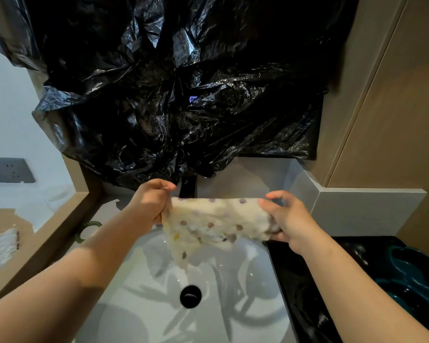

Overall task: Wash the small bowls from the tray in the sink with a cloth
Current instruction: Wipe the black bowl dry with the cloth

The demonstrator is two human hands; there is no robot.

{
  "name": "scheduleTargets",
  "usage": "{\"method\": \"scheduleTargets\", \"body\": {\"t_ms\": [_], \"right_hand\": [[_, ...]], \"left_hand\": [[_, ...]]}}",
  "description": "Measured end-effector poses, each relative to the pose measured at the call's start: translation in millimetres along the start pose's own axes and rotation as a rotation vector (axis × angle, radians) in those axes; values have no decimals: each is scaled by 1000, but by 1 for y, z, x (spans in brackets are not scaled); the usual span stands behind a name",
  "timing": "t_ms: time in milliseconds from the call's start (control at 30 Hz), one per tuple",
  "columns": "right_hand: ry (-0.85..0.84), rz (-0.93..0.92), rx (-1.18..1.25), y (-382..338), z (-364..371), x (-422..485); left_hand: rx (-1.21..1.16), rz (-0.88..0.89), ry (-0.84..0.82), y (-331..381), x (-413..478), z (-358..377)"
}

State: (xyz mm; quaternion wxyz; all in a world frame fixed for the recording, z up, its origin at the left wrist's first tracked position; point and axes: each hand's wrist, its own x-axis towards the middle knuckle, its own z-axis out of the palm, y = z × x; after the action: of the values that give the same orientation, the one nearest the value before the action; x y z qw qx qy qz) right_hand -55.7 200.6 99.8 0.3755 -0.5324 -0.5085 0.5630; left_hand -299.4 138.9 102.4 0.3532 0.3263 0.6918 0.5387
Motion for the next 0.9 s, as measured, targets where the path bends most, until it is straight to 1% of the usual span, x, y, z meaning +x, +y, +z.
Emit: {"method": "scheduleTargets", "body": {"t_ms": [67, 100, 133, 167, 200, 233, 300, 333, 367, 433, 500, 567, 600, 633, 667, 733, 767, 800, 833, 867, 900], "right_hand": [[11, 51, 62, -1, 0, 0], [5, 58, 73, -1, -2, 2], [-17, 57, 53, -1, -5, 3], [-65, 54, -3, -1, -8, 3], [-142, 47, -105, -1, -11, 3], [-238, 33, -248, -1, -12, 1], [-434, -32, -592, -4, -12, -4], [-499, -65, -769, -6, -10, -6], [-528, -92, -924, -7, -7, -7], [-480, -159, -1144, -11, -2, -6], [-334, -294, -1228, -13, -2, -3], [-222, -361, -1158, -12, -9, 2], [-204, -360, -1040, -12, -13, 4], [-205, -333, -848, -12, -17, 4], [-225, -275, -603, -13, -19, 3], [-260, -98, -104, -16, -21, -2], [-248, -10, 85, -16, -21, -3], [-215, 53, 193, -14, -21, -3], [-174, 99, 235, -11, -21, -2], [-134, 124, 232, -7, -19, -1], [-85, 125, 195, -3, -16, 0]], "left_hand": [[-189, -82, -220, 6, -11, 1], [-222, -88, -322, 8, -16, -1], [-201, -79, -402, 8, -18, -3], [-126, -60, -461, 7, -20, -4], [13, -31, -502, 6, -22, -5], [221, 18, -533, 4, -23, -5], [716, 112, -565, 0, -23, -4], [902, 157, -559, -3, -22, -1], [1023, 211, -533, -5, -20, 1], [1095, 352, -446, -5, -16, 5], [1048, 419, -393, -2, -13, 3], [945, 389, -365, 2, -9, -3], [827, 356, -353, 5, -9, -7], [659, 301, -365, 7, -10, -11], [478, 241, -392, 9, -10, -15], [185, 120, -446, 11, -11, -19], [50, 58, -444, 11, -12, -19], [-74, -8, -426, 10, -13, -18], [-169, -65, -399, 9, -14, -15], [-213, -107, -355, 6, -14, -9], [-184, -142, -296, 4, -17, -2]]}}
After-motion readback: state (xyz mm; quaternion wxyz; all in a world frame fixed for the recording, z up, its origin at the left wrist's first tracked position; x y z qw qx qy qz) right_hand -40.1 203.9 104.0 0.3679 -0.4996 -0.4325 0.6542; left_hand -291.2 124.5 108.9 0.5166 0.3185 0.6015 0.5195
